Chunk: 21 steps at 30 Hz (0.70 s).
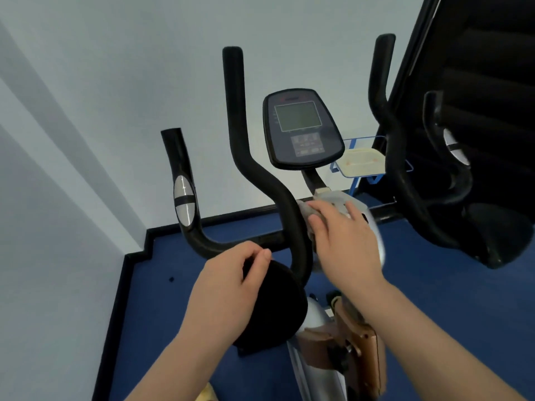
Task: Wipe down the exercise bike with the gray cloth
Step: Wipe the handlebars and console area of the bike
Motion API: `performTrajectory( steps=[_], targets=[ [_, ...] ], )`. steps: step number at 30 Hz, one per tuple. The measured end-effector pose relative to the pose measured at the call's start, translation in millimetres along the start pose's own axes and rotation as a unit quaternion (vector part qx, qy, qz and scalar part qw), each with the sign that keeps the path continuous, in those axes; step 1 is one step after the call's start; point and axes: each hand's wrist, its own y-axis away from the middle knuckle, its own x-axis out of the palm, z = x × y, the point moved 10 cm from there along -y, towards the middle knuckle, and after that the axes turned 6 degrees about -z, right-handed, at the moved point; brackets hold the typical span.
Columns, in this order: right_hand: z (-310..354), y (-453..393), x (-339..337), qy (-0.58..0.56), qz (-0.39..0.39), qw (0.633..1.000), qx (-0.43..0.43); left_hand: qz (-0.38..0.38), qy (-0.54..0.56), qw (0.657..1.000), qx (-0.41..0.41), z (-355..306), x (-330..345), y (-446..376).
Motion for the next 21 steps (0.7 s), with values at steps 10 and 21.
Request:
performTrajectory(
  steps=[10, 21],
  targets=[
    [30.3, 6.7, -23.4, -0.143, -0.080, 0.979, -0.118, -0.041, 0.155, 0.984, -0.083, 24.8, -4.8, 9.4],
    [77.1, 2.4, 28.9, -0.009, 0.202, 0.903, -0.379, -0.002, 0.198, 0.972, -0.124, 39.4, 3.2, 13.4]
  ],
)
